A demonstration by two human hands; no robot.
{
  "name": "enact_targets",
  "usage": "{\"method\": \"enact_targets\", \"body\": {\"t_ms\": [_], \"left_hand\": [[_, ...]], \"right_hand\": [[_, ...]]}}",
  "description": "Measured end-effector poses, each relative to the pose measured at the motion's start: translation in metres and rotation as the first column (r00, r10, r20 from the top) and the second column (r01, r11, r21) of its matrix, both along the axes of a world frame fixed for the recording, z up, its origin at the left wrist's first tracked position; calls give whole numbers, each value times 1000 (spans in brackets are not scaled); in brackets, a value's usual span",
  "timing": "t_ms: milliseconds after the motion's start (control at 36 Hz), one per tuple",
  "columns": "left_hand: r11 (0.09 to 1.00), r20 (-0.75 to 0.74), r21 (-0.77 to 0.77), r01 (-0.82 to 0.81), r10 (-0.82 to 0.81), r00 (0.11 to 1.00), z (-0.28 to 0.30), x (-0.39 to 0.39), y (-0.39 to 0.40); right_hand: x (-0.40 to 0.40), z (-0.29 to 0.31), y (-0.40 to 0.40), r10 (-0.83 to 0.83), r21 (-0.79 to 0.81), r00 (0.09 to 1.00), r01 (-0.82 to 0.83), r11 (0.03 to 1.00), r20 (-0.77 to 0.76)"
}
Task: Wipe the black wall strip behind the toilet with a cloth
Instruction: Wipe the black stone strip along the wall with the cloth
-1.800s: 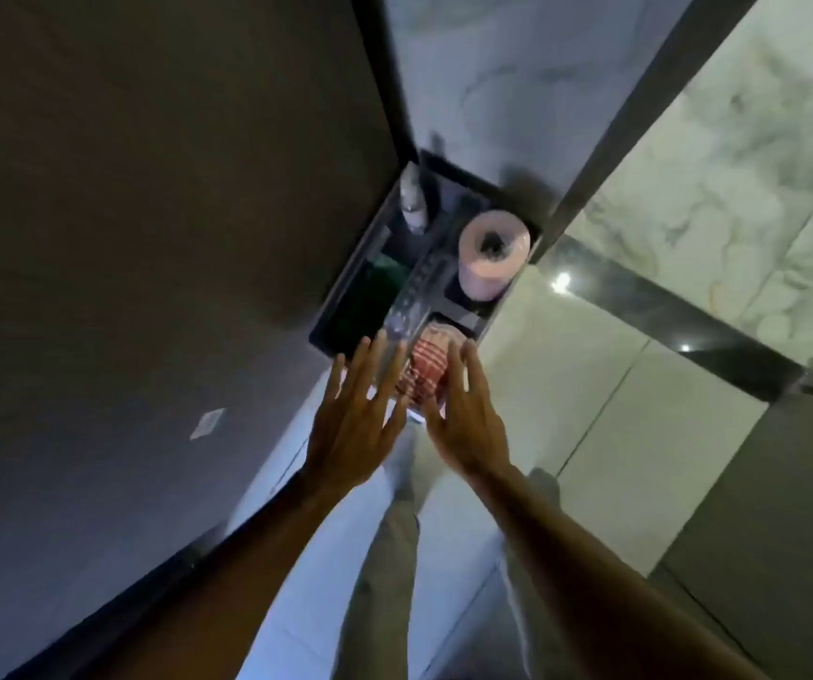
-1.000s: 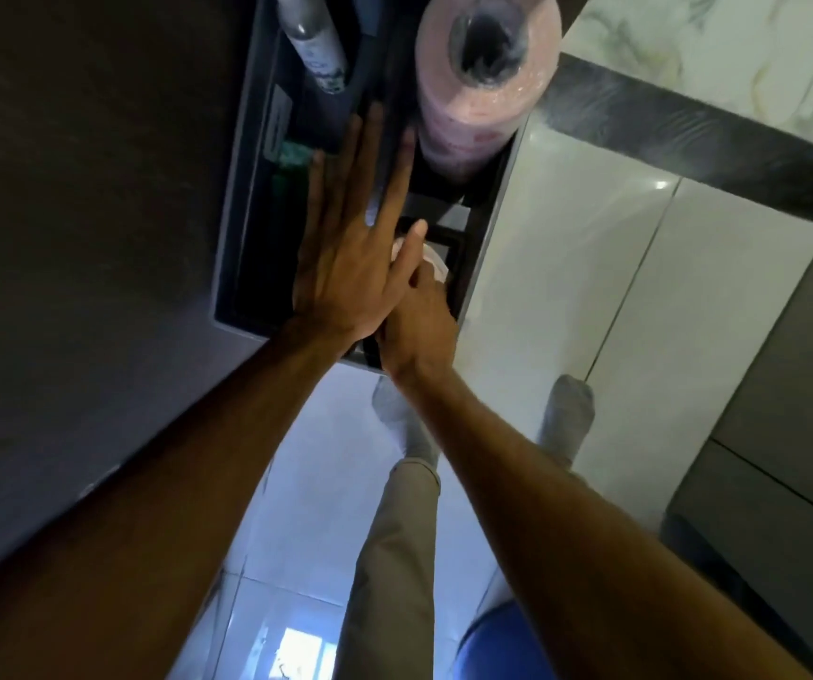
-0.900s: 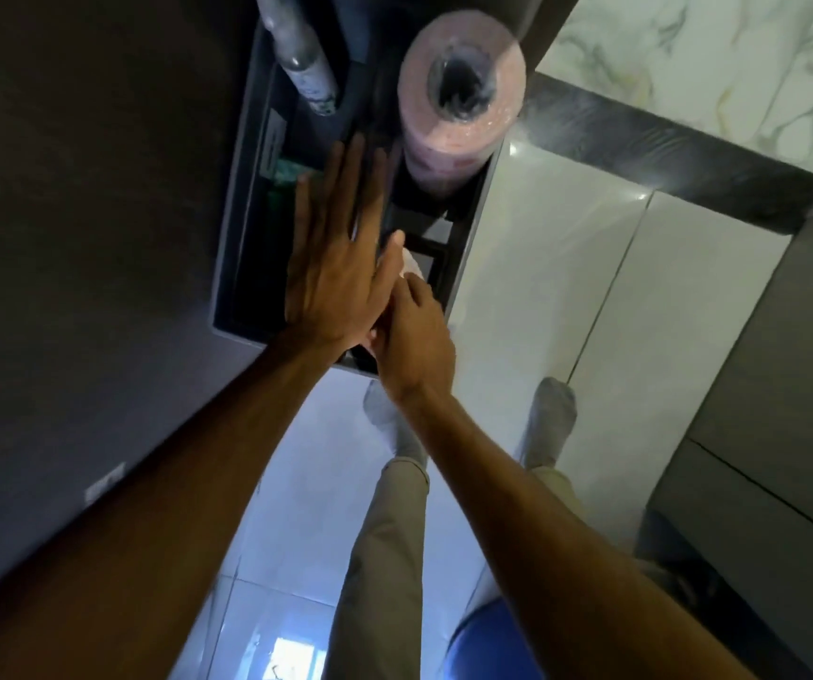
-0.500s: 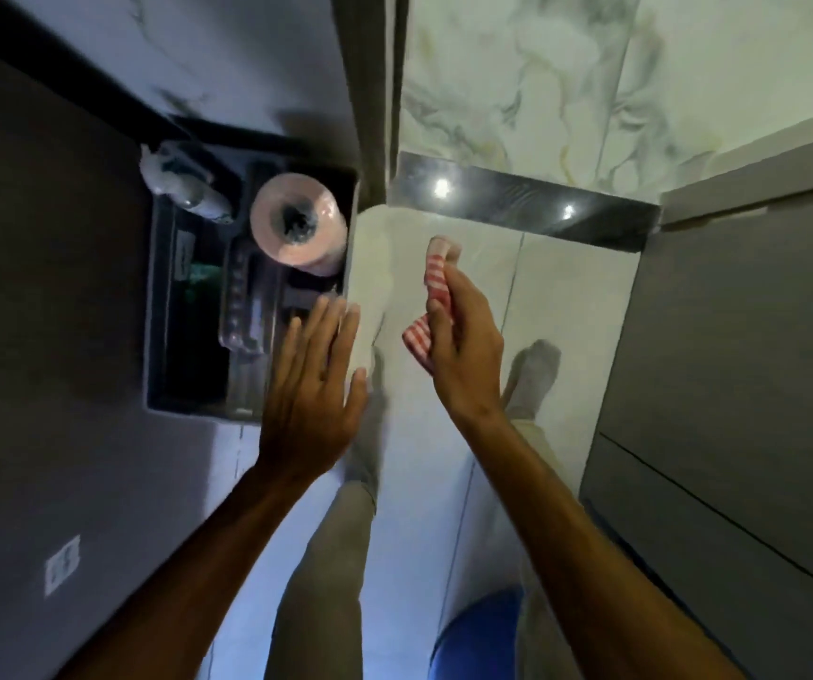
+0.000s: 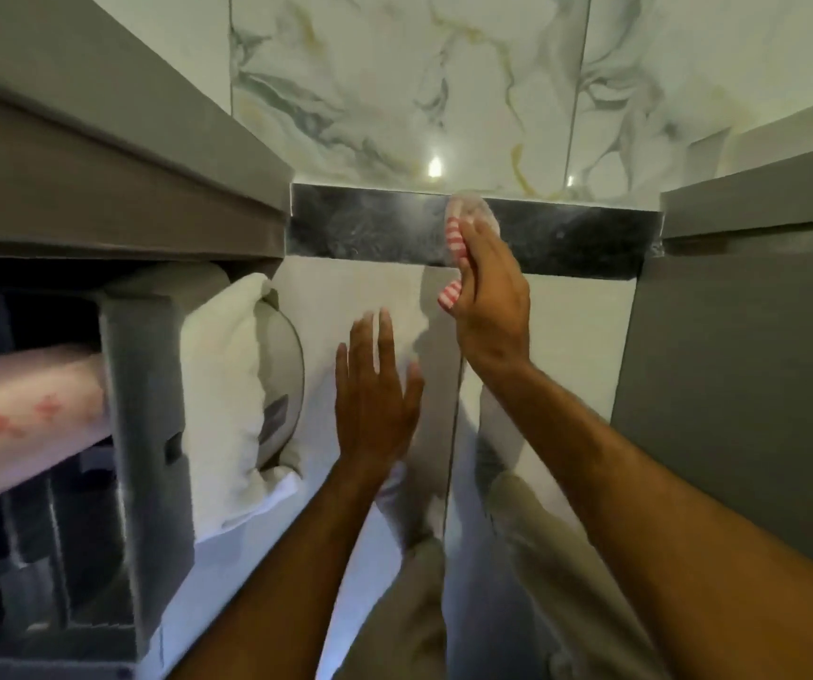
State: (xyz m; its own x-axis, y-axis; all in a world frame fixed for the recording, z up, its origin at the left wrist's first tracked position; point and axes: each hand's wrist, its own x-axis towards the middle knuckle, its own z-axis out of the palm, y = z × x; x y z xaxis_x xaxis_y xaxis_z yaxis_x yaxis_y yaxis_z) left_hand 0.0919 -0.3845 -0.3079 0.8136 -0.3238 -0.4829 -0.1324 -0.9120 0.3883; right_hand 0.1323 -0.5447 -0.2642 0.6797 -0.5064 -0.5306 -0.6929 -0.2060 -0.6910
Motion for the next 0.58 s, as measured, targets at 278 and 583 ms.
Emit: {"method": "enact_targets", "body": {"t_ms": [278, 583], "left_hand": [[958, 233, 284, 42, -112, 966, -237, 50, 17], [981, 423, 181, 77, -148, 894, -304, 40, 57]], "right_hand": [[-12, -221, 27, 314, -87, 940, -327, 941, -133], [1, -323, 41, 496, -737, 868, -356, 574, -32]]}}
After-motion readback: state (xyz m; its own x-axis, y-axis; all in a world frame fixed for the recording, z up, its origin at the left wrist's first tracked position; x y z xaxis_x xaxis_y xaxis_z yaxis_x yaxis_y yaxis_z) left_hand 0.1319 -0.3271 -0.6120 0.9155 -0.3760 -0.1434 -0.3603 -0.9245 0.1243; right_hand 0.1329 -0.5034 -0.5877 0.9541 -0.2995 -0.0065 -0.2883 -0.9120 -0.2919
